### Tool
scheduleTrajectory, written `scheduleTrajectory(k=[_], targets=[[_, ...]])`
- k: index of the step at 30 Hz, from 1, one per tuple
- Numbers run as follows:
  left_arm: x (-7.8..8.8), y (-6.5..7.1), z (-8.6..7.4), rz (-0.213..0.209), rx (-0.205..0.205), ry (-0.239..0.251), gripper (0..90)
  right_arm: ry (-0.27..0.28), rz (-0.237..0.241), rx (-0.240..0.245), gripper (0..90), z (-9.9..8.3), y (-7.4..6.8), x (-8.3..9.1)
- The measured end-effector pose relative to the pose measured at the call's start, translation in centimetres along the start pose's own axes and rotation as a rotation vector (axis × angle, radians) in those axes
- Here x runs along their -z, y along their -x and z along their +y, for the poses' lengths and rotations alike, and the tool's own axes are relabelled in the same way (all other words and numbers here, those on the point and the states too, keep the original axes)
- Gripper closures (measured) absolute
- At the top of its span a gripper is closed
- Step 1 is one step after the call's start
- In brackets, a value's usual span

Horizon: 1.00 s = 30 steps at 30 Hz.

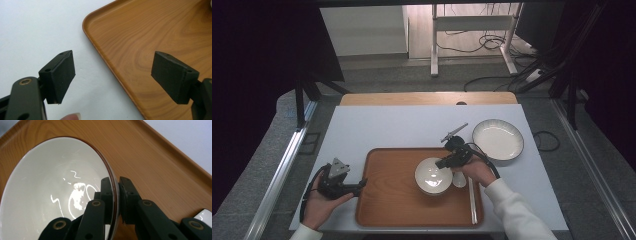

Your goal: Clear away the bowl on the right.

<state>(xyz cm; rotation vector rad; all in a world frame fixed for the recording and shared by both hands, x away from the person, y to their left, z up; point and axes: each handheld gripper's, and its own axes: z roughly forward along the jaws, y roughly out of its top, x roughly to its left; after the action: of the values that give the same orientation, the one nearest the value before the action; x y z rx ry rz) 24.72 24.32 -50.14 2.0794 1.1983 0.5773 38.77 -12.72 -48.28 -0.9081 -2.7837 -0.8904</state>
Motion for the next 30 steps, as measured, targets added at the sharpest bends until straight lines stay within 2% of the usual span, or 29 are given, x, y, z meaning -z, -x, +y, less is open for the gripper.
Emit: scheduleTrajectory(k=[7, 8, 11, 13, 16, 22, 25, 30], targets=[[0.0, 0.0, 0.0, -0.001, 0.0, 0.0, 19.0, 0.001, 0.017, -0.01, 80.1, -0.2, 0.6, -0.3], [-0.1, 0.0, 0.0, -0.002, 0.001, -0.001, 18.9, 0.003, 0.016, -0.011, 77.6, -0.2, 0.6, -0.3], [-0.1, 0.0, 0.0, -0.004, 0.0, -0.002, 18.9, 0.017, 0.015, 0.001, 58.6, -0.2, 0.6, -0.2], [-0.1, 0.0, 0.0, -0.003, 0.001, -0.001, 18.9, 0.028, 0.01, 0.009, 51.7, -0.1, 0.5, 0.1], [0.0, -0.1, 0.0, -0.002, 0.0, 0.0, 18.9, 0.072, 0.011, 0.02, 46.8, 0.0, 0.3, 0.9], [0.1, -0.1, 0.0, 0.0, 0.003, 0.003, 19.0, 0.186, -0.051, 0.075, 41.0, -0.6, -0.4, 3.5], [0.0, -0.1, 0.0, 0.001, 0.003, 0.002, 19.0, 0.224, -0.054, 0.076, 39.9, -1.0, -0.5, 4.7], [0.0, 0.0, 0.0, 0.007, 0.007, 0.008, 18.9, 0.258, -0.071, 0.055, 39.4, -1.9, -0.3, 6.3]])
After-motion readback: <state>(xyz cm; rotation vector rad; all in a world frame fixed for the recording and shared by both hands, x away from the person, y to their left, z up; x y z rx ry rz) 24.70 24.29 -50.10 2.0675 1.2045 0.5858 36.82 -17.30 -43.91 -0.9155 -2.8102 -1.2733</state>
